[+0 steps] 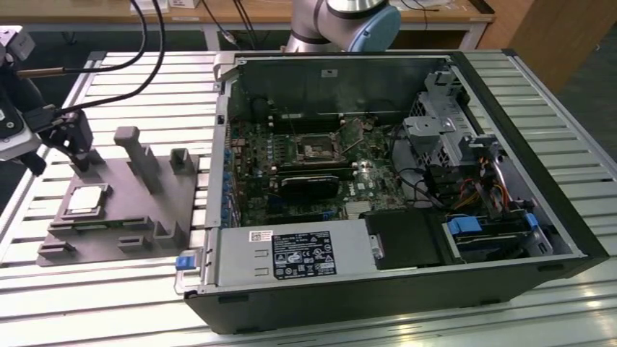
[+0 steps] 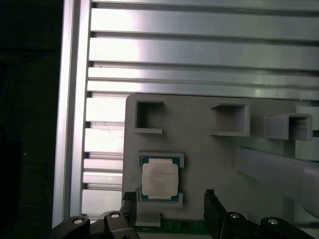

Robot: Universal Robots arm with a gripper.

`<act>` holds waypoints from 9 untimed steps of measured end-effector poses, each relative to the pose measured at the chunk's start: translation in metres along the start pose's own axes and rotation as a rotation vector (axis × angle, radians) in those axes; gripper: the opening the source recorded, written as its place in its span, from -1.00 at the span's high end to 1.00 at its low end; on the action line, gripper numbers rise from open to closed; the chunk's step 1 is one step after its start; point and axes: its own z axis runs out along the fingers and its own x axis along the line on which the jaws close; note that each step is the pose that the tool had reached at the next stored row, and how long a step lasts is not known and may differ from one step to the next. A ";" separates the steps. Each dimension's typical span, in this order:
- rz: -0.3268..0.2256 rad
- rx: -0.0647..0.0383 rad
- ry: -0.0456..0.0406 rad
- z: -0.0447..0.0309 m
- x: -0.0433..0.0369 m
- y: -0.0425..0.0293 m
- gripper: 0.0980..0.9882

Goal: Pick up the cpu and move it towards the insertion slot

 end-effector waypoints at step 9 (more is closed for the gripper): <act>0.000 0.000 0.0000 0.0100 0.0000 -0.0007 -0.23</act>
